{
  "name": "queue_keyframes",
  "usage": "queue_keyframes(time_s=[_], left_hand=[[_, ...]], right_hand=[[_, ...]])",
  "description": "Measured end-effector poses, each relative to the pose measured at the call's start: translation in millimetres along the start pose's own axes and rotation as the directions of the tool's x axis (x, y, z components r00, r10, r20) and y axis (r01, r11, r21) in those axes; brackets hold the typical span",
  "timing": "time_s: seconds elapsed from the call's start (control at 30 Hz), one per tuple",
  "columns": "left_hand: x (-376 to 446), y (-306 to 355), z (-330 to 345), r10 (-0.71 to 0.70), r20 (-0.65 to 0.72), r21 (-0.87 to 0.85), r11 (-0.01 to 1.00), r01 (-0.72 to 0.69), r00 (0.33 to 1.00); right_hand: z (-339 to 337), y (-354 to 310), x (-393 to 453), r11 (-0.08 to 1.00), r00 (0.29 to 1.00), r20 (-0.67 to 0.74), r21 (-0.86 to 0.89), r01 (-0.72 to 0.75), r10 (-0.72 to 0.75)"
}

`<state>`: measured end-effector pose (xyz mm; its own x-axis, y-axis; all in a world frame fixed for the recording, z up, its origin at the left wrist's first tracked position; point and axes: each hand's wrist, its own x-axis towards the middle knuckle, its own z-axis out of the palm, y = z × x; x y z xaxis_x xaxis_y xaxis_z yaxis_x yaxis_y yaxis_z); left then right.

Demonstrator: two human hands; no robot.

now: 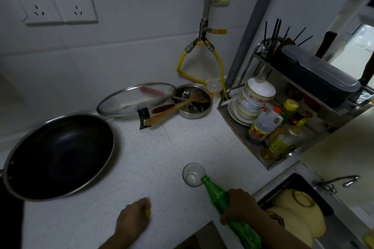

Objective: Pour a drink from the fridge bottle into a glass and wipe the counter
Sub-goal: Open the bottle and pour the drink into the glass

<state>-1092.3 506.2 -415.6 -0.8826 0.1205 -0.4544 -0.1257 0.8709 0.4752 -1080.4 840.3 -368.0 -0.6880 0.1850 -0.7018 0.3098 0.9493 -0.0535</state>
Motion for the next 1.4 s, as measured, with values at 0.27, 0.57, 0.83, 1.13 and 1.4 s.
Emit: queue_keyframes(time_s=[0.27,0.57,0.83,1.13,1.4], left_hand=[[-2,1,-1,-0.019,-0.011,-0.004,1.0,0.019,1.0],[0,21,-17,-0.082,-0.128,-0.145,0.987,0.063,0.988],[12,46,-29,0.033,-0.155,-0.385,0.919,-0.091,0.987],[14,89,-53,0.145,-0.115,-0.625,0.758,-0.185,0.983],[4,106,-68,0.2,-0.051,-0.686,0.705,-0.18,0.978]], right_hand=[[-1,2,-1,1.0,1.0,-0.007,0.007,0.017,-0.017],[4,4,1,0.997,0.998,-0.049,0.068,0.028,-0.025],[4,0,-4,0.988,0.995,-0.089,0.141,0.058,-0.045],[-2,-21,-15,0.964,0.969,-0.181,0.178,0.198,-0.166],[-5,-49,-27,0.873,0.92,-0.274,0.325,0.363,-0.28]])
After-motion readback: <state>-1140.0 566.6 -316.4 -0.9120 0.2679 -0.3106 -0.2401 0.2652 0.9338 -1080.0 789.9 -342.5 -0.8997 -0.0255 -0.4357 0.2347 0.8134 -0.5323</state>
